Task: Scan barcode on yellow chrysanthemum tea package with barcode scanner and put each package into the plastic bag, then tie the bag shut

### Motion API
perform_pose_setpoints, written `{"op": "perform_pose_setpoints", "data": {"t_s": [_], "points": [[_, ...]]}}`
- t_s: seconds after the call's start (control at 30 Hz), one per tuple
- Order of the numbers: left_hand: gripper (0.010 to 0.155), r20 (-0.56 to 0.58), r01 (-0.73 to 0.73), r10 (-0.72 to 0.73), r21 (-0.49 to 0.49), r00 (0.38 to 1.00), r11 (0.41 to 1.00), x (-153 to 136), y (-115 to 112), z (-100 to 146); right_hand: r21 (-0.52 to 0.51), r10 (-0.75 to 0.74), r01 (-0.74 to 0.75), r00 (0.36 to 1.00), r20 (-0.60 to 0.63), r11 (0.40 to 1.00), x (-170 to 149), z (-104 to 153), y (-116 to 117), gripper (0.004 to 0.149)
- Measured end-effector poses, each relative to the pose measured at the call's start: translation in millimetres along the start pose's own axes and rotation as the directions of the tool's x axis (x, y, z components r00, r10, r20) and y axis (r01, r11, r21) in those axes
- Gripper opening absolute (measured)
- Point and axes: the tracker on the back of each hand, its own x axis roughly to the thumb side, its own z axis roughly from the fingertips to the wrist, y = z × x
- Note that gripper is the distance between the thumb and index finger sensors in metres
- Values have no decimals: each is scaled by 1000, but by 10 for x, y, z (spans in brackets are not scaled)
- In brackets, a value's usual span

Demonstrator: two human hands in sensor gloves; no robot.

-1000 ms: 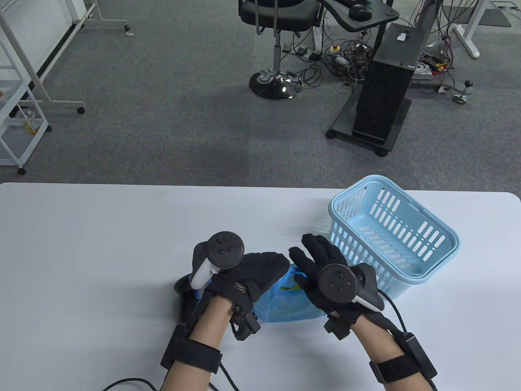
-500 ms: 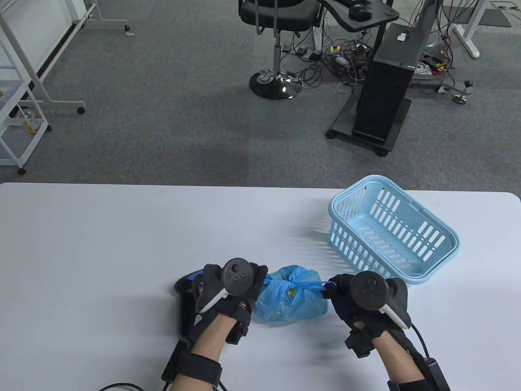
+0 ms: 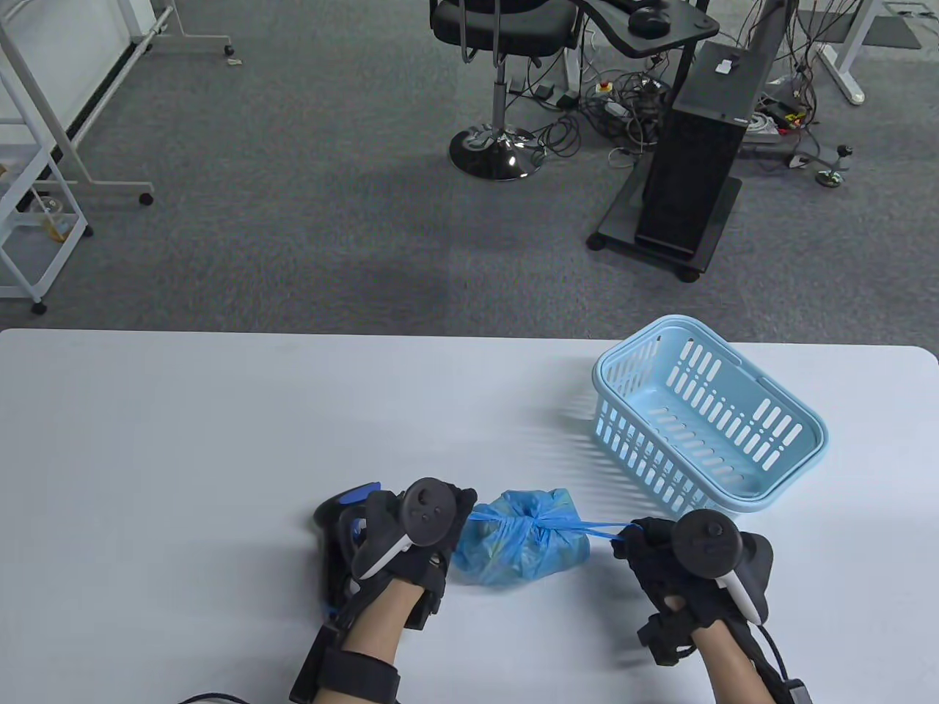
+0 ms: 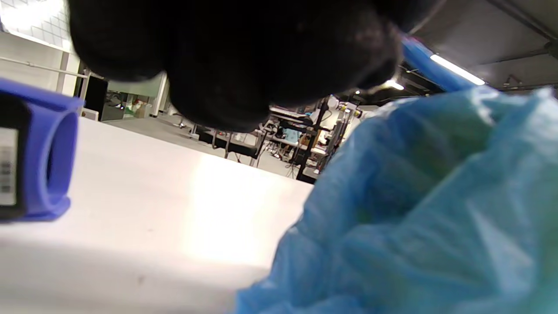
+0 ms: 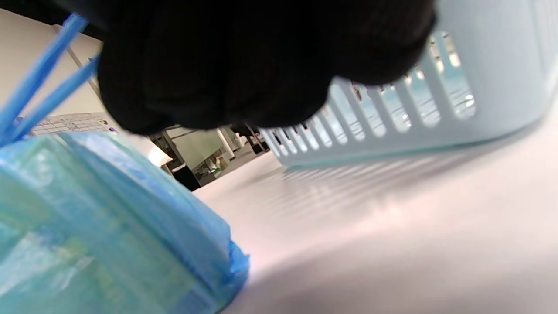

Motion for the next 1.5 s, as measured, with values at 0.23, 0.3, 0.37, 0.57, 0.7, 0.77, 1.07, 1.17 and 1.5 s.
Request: {"op": "perform_pose_setpoints", "data": {"t_s": [0.23,0.3,0.37,0.57,0.7,0.77,1.07,1.17,1.5], "points": [[46,3,22,-22,35,1000,999,38,39,63,-6,11,-11,1000,9,1000,-7,7,-17,47],[45,34,25,-27,43,999,999,85,94,82,8,38,-38,999,32,999,18,21,-28,48],[47,59,21,-22,27,998,999,130,132,119,-23,96,-94,993,65,995,49,53,-44,50],[77,113,101,-105,41,988,994,192,255,338,-67,234,-227,965,119,972,182,207,-165,73],[82,101,153,-157,47,982,987,84,276,513,-77,333,-324,931,152,943,190,341,-253,83],[84,91,189,-193,54,977,981,-4,278,597,-85,378,-368,910,169,926,171,408,-256,87],[90,31,328,-326,-52,945,943,-503,90,927,22,469,-481,863,189,876,146,438,-81,103],[93,1,287,-287,-77,958,955,-621,118,892,62,510,-528,840,183,847,97,440,-11,106],[100,29,292,-293,-226,956,929,-771,-149,790,248,529,-556,831,171,793,-78,379,234,108]]}}
